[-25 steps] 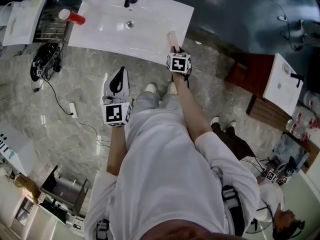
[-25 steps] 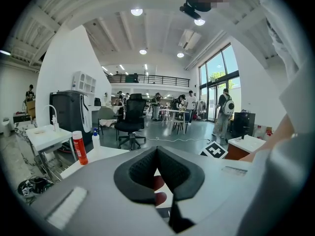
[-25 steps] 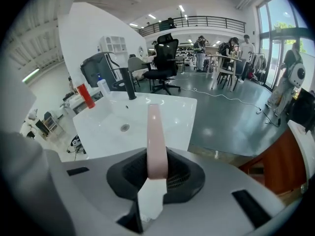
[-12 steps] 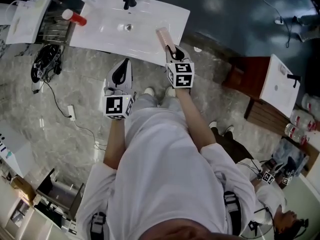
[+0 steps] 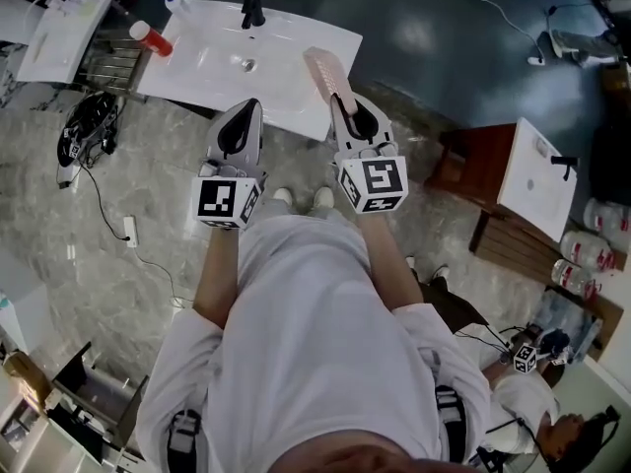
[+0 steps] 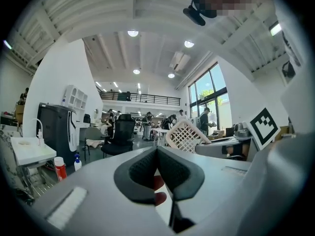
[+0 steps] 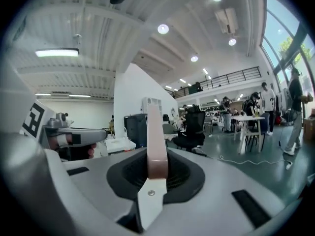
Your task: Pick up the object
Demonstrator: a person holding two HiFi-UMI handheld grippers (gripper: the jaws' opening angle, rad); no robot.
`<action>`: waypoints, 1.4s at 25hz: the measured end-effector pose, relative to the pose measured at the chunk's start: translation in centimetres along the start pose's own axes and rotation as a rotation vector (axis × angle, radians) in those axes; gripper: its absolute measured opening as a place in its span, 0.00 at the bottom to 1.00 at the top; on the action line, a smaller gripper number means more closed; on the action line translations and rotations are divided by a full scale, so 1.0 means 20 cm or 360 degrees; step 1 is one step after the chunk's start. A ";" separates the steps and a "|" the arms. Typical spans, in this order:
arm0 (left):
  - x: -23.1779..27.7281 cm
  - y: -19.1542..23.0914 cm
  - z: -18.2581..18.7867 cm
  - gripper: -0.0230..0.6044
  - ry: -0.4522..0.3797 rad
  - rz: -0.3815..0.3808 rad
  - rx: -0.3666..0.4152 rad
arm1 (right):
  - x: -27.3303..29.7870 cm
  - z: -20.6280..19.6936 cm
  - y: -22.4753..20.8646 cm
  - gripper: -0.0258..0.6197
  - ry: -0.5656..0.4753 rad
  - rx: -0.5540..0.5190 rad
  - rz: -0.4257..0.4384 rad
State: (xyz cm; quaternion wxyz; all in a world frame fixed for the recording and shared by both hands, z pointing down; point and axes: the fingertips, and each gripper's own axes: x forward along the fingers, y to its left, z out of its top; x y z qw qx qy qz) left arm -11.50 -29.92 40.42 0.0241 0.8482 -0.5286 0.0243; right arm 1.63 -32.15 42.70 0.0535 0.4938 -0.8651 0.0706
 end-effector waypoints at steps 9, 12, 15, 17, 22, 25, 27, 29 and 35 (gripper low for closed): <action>-0.07 -0.15 0.21 0.04 -0.0050 -0.0067 0.0109 | -0.23 0.33 0.00 0.13 -0.0283 -0.0156 0.0000; -0.09 -0.18 0.24 0.04 -0.0054 -0.0074 0.0127 | -0.27 0.33 -0.01 0.13 -0.0294 -0.0164 -0.0005; -0.10 -0.20 0.25 0.04 -0.0046 -0.0081 0.0157 | -0.31 0.33 -0.02 0.13 -0.0298 -0.0164 -0.0003; -0.11 -0.22 0.25 0.04 -0.0041 -0.0095 0.0171 | -0.32 0.34 -0.01 0.13 -0.0307 -0.0162 0.0009; -0.12 -0.31 0.29 0.04 -0.0050 -0.0167 0.0177 | -0.36 0.36 -0.02 0.12 -0.0320 -0.0180 0.0011; -0.12 -0.31 0.30 0.04 -0.0052 -0.0163 0.0181 | -0.36 0.37 -0.01 0.12 -0.0327 -0.0196 0.0019; -0.13 -0.30 0.30 0.04 -0.0055 -0.0163 0.0167 | -0.37 0.38 0.00 0.13 -0.0332 -0.0199 0.0026; -0.13 -0.31 0.30 0.04 -0.0061 -0.0164 0.0156 | -0.38 0.39 0.00 0.12 -0.0337 -0.0206 0.0025; -0.13 -0.30 0.30 0.04 -0.0076 -0.0151 0.0138 | -0.41 0.41 0.03 0.12 -0.0355 -0.0221 0.0030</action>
